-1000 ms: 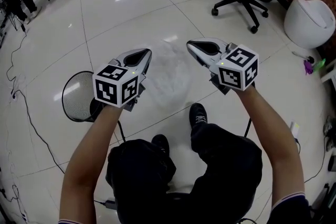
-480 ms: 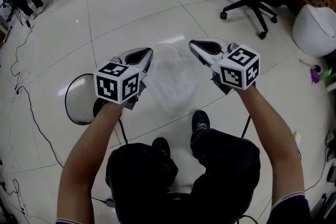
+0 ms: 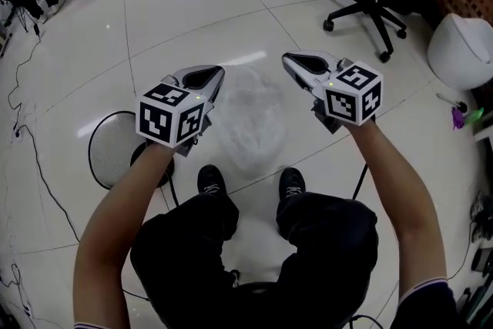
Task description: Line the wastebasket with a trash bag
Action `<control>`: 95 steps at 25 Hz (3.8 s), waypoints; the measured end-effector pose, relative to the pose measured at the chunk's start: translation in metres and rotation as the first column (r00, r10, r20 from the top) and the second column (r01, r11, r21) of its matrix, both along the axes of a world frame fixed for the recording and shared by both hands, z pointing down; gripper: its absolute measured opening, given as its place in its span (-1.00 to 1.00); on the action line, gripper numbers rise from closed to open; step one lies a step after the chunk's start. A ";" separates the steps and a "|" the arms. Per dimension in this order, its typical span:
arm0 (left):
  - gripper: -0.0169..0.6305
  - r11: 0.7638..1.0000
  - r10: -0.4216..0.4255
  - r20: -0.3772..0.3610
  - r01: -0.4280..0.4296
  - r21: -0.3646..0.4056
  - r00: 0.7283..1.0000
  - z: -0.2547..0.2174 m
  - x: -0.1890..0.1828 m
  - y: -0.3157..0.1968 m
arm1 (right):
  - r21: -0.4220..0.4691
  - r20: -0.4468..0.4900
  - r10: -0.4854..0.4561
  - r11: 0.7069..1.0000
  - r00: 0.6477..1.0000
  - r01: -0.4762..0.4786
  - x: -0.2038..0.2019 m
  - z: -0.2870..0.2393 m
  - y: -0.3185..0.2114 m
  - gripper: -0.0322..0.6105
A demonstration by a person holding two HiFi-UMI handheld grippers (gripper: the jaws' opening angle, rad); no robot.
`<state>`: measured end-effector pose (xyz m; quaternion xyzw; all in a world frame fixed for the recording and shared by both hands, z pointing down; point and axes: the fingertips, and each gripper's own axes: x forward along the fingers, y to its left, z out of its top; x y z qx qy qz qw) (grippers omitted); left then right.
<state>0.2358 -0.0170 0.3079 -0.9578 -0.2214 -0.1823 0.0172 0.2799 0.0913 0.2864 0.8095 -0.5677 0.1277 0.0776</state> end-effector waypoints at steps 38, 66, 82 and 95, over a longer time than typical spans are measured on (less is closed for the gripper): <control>-0.91 0.989 -0.112 0.189 0.091 0.115 0.976 0.137 0.153 -0.077 | -0.059 0.172 -0.082 0.994 0.982 0.094 0.153 0.139 -0.048 -0.89; -0.36 0.964 -0.222 0.486 0.115 0.239 0.845 0.332 0.226 -0.156 | -0.114 0.314 -0.005 0.993 0.949 0.042 0.216 0.255 -0.063 -0.89; -0.91 0.956 -0.208 0.555 0.049 0.288 0.805 0.377 0.213 -0.152 | -0.216 0.350 0.050 0.976 0.935 0.029 0.225 0.302 -0.055 -0.89; -0.91 0.952 -0.132 0.504 -0.032 0.303 0.854 0.329 0.188 -0.137 | -0.343 0.413 0.061 0.934 0.909 0.094 0.222 0.360 -0.046 -0.81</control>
